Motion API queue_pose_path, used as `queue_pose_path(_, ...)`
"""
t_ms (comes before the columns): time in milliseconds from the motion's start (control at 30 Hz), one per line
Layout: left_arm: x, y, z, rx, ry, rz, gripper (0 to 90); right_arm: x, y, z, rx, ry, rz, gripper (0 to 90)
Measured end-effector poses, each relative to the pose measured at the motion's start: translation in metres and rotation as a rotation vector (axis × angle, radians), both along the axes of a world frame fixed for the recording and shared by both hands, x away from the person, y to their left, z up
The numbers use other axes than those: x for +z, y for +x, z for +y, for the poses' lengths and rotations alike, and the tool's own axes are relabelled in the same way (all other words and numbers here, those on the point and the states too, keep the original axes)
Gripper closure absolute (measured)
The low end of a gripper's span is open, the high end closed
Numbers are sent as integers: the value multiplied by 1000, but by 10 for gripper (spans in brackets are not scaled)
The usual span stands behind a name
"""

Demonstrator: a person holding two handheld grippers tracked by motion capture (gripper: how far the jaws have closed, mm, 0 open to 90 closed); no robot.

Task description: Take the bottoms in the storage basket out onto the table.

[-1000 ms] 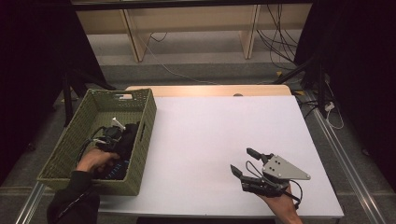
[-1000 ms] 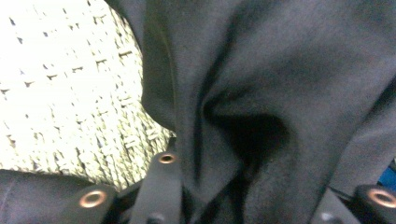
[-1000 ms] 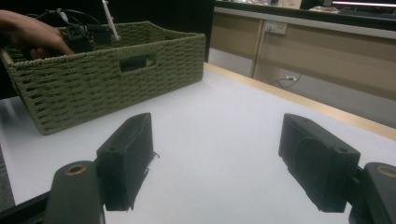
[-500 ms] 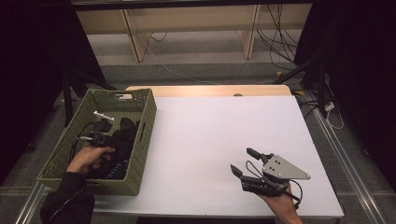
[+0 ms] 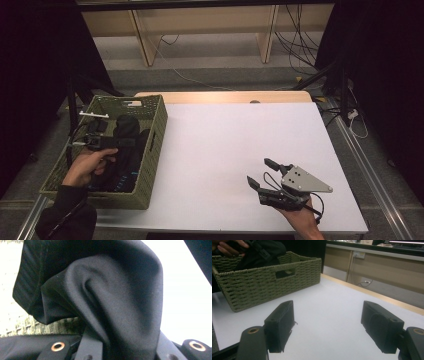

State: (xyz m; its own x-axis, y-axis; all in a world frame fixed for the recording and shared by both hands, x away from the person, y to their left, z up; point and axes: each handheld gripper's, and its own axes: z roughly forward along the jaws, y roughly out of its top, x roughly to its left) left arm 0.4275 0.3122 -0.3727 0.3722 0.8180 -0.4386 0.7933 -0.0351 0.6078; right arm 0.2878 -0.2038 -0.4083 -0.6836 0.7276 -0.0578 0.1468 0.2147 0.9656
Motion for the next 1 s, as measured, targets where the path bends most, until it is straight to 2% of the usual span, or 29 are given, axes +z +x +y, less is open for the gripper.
queue_pose_path(167, 13, -6, -1, -10, -35, -47, 802, 0, 0, 0, -2, 2, 1, 275)
queue_pose_path(300, 22, -10, -4, -6, -35, -73, 802, 0, 0, 0, 0, -1, -1, 275)
queue_pose_path(433, 28, -12, -8, -2, -55, -98, 802, 0, 0, 0, -2, 1, 2, 275)
queue_pose_path(567, 36, -16, -8, 17, -106, -134, 802, 0, -1, 0, -1, -1, 1, 276)
queue_pose_path(767, 46, -21, -12, 29, -154, -180, 801, 0, -1, 0, -3, -4, 0, 275)
queue_pose_path(1000, 49, -23, -20, 29, -156, -201, 802, 1, -1, 0, -2, -2, -1, 275)
